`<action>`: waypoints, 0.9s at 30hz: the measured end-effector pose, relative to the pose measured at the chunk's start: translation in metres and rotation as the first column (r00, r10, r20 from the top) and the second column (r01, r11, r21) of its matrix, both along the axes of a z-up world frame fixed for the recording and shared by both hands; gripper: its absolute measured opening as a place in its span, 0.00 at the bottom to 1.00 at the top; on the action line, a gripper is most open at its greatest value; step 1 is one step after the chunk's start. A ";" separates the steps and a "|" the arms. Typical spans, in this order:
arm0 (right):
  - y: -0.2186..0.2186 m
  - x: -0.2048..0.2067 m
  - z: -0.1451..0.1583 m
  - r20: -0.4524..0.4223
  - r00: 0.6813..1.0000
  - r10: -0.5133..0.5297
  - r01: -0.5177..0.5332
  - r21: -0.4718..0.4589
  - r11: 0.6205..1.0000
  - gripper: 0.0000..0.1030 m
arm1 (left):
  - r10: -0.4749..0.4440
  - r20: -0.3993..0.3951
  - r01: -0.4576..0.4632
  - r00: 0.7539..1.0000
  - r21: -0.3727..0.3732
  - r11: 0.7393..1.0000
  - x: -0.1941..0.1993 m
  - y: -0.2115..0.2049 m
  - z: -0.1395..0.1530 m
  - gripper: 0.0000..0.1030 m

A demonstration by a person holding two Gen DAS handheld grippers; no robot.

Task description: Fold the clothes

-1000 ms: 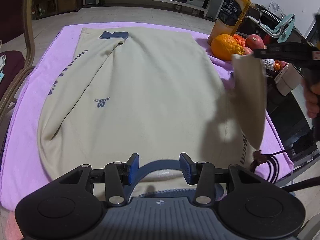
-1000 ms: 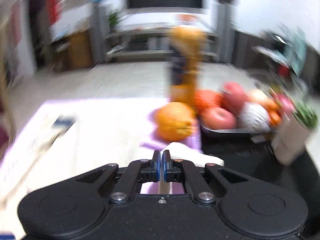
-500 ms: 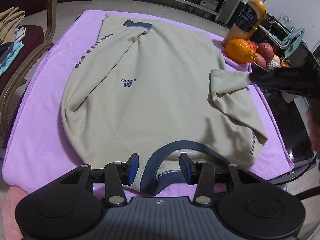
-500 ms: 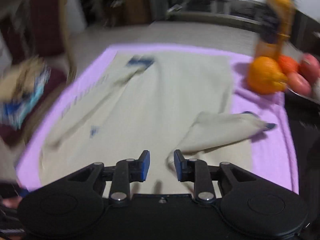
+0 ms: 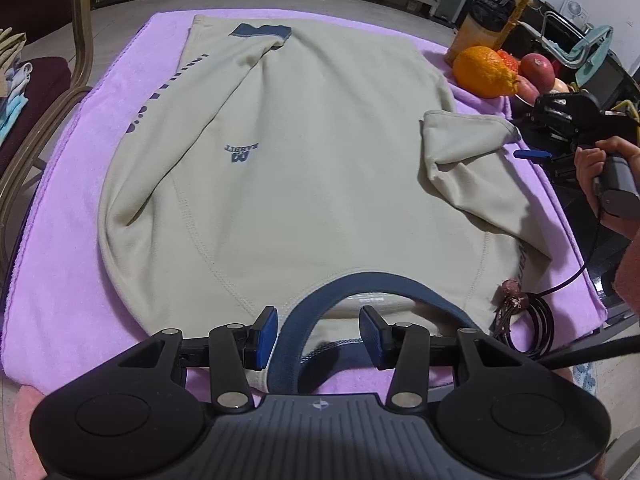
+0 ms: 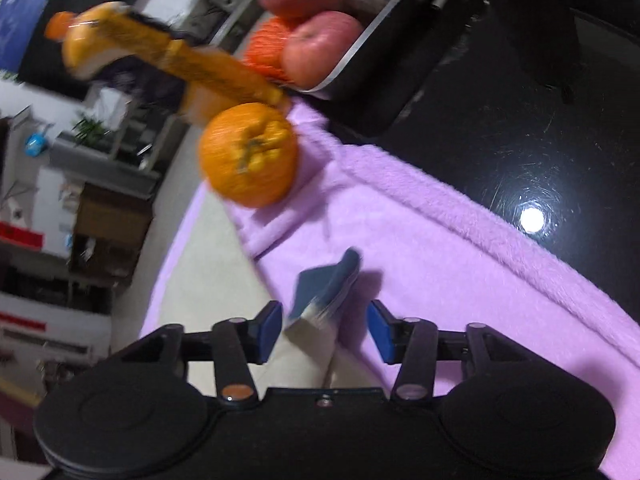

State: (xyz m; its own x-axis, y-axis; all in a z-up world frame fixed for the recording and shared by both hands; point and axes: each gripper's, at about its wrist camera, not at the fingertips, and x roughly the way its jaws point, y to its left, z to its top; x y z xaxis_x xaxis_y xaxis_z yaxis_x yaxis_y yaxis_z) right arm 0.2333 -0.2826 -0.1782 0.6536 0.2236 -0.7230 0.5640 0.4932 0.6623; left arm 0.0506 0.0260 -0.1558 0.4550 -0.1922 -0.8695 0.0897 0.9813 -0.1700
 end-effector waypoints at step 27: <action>0.034 -0.056 0.099 -0.174 0.982 0.068 -0.132 -0.387 0.913 0.13 | 0.021 0.110 -0.019 0.994 -0.019 1.000 -0.035 0.015 0.029 0.43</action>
State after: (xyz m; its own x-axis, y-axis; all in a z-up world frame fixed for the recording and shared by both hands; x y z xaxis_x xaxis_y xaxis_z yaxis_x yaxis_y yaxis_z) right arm 0.1775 -0.2485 -0.0794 0.5168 -0.0425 -0.8551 0.5767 0.7554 0.3110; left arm 0.0158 0.0405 -0.1267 0.5515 -0.1971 -0.8106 0.0889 0.9800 -0.1778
